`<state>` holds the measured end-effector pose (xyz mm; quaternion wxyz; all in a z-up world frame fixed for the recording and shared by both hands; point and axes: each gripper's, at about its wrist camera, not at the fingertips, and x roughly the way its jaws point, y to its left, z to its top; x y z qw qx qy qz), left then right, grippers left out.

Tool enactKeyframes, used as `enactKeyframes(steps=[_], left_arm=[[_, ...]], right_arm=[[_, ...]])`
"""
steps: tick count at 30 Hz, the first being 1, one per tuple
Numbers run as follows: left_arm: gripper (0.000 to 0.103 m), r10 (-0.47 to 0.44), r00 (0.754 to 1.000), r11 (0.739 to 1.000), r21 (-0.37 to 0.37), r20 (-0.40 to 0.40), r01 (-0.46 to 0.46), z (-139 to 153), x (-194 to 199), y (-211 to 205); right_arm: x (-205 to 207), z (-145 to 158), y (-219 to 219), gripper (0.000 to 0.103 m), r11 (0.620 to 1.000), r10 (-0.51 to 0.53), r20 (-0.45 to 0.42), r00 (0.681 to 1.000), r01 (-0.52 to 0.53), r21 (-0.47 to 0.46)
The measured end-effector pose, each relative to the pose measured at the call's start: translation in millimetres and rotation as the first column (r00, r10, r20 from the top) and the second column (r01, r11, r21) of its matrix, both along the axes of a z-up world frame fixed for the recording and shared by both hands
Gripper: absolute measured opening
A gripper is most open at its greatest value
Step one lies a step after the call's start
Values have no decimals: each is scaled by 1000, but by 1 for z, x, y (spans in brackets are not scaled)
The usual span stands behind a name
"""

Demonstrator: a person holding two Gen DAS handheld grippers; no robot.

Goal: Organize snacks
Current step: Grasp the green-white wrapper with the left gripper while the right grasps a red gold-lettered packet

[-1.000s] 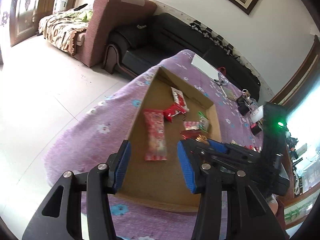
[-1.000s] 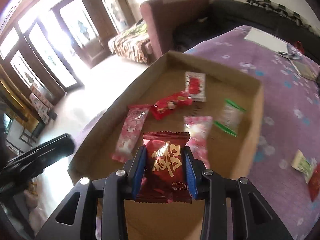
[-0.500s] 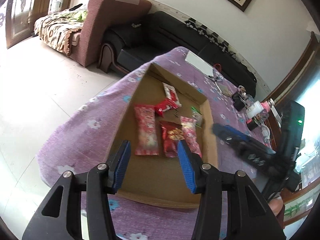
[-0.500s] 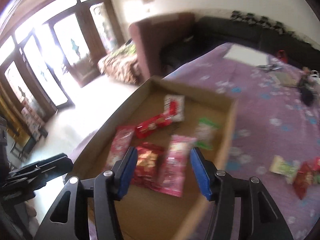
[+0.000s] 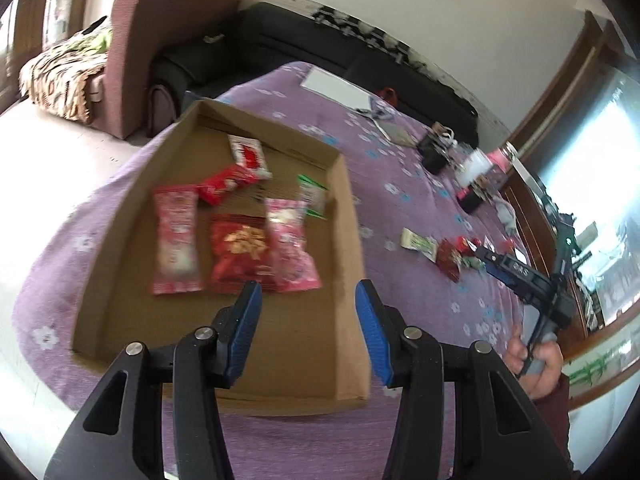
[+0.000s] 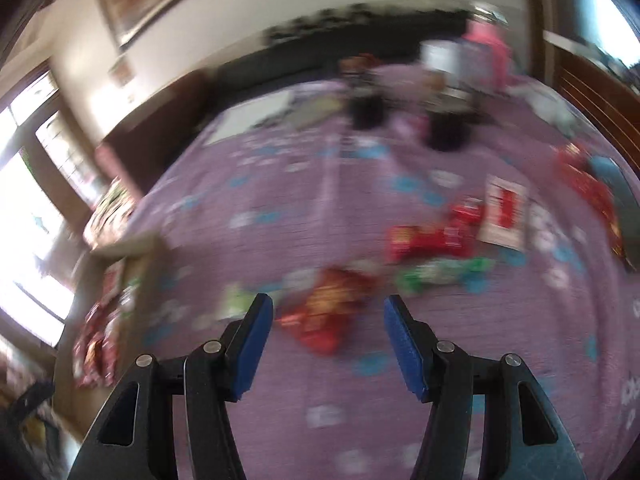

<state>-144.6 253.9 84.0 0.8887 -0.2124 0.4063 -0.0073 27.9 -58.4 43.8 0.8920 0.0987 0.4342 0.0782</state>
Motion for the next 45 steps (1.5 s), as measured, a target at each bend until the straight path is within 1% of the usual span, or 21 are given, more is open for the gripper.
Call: enactKeyframes(steps=[3,11,15,18,22,24,26,27,29,31,33,36,39,41,43,44,45], left_arm=[[47,-28,1000,1000,11,-11,28,0,5,-13],[47,-77,996,995,67,-39,79,0,10,-39],[47,-101,994,989,106,-44,105,3,22,-55],[47,-147,988,981,118,-52,152,10,43,-70],[47,-198,977,966,151,-77,208,16,84,-95],[47,-219,971,963,136,-94,231,15,104,-104],[47,-244,963,962,93,-118,255,10,124,-112],[47,-252,958,962,78,-135,263,6,133,-115],[47,-260,951,956,96,-169,278,-1,147,-126],[47,-278,941,944,129,-191,305,-7,157,-139],[47,-303,930,932,139,-208,335,-13,165,-151],[47,-327,916,918,150,-232,366,-23,178,-165],[47,-370,901,897,166,-225,410,-32,193,-179],[47,-404,890,869,215,-212,446,-37,201,-188],[47,-430,874,820,308,-225,482,-43,209,-197],[47,-440,865,798,336,-242,500,-48,211,-201],[47,-451,856,787,339,-253,515,-51,212,-202]], right_arm=[[11,-9,-7,61,1000,-30,-23,999,30,0],[22,-28,20,60,999,6,-45,999,-8,-50],[27,-36,31,60,997,21,-51,998,-25,-75],[28,-39,38,60,994,29,-46,998,-34,-106],[29,-44,44,59,990,44,-27,999,-47,-136],[28,-44,45,59,988,50,-18,999,-52,-147],[28,-44,45,57,986,60,-13,998,-61,-153],[28,-44,44,53,985,64,-13,998,-65,-157],[26,-44,41,49,986,62,-18,998,-63,-155],[23,-43,35,43,986,49,-32,998,-54,-156],[20,-40,27,38,986,28,-40,999,-34,-163],[19,-40,15,37,991,16,-52,999,-23,-132],[22,-40,11,37,992,22,-55,998,-28,-121],[22,-40,9,36,993,26,-54,998,-32,-117],[23,-40,8,36,993,28,-53,998,-34,-117],[24,-40,7,36,993,27,-53,998,-33,-115],[24,-39,6,36,993,26,-55,998,-32,-110]])
